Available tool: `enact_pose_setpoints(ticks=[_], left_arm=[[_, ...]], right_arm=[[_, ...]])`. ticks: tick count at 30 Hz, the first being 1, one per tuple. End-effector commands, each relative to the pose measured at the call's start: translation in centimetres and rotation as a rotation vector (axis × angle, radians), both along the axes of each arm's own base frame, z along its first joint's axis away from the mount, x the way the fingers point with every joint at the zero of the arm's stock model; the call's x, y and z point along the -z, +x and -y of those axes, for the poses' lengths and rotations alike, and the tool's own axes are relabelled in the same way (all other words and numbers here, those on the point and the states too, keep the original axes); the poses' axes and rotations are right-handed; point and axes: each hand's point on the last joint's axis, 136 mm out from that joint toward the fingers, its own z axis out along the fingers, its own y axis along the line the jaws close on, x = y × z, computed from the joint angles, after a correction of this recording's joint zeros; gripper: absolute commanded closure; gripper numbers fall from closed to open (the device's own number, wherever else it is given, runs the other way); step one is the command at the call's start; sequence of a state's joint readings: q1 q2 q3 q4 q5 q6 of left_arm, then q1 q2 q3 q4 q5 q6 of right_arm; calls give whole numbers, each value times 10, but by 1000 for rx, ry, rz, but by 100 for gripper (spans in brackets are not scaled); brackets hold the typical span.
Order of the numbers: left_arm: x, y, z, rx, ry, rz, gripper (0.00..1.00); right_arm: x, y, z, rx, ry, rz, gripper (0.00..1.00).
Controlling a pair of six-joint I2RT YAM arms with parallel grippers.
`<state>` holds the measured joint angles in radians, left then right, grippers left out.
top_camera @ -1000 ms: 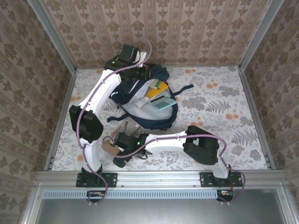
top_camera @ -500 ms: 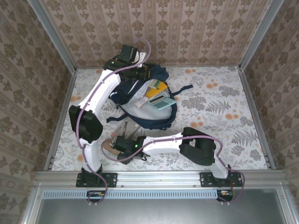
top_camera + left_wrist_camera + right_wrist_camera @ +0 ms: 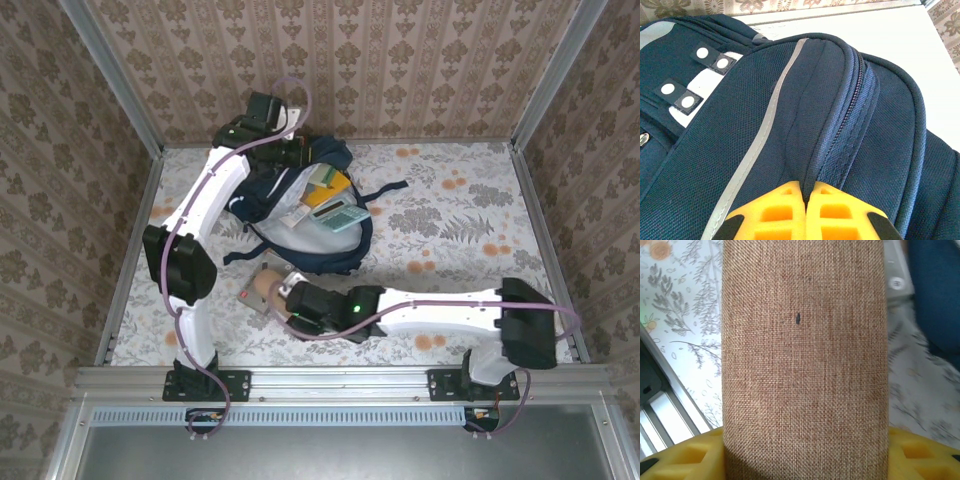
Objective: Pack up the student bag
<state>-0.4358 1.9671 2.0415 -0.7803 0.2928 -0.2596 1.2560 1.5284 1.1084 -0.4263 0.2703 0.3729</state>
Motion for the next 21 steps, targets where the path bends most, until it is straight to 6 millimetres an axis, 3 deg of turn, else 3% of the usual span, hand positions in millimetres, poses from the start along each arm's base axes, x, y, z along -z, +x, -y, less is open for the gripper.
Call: enact_pose_setpoints(ticks=[1, 5, 8, 16, 21], left_arm=[[-57, 2, -9, -32, -81, 126, 100], [-56, -5, -3, -16, -85, 117, 100], [-54, -8, -2, -10, -85, 113, 100], [-52, -18, 5, 14, -98, 97, 100], [-50, -18, 7, 18, -106, 91, 100]], right_arm=[[-11, 23, 41, 138, -9, 31, 53], [-17, 52, 60, 188, -16, 26, 53], [-18, 76, 61, 176, -39, 30, 53], [-7, 131, 43, 67, -128, 26, 52], [5, 140, 23, -57, -162, -28, 51]])
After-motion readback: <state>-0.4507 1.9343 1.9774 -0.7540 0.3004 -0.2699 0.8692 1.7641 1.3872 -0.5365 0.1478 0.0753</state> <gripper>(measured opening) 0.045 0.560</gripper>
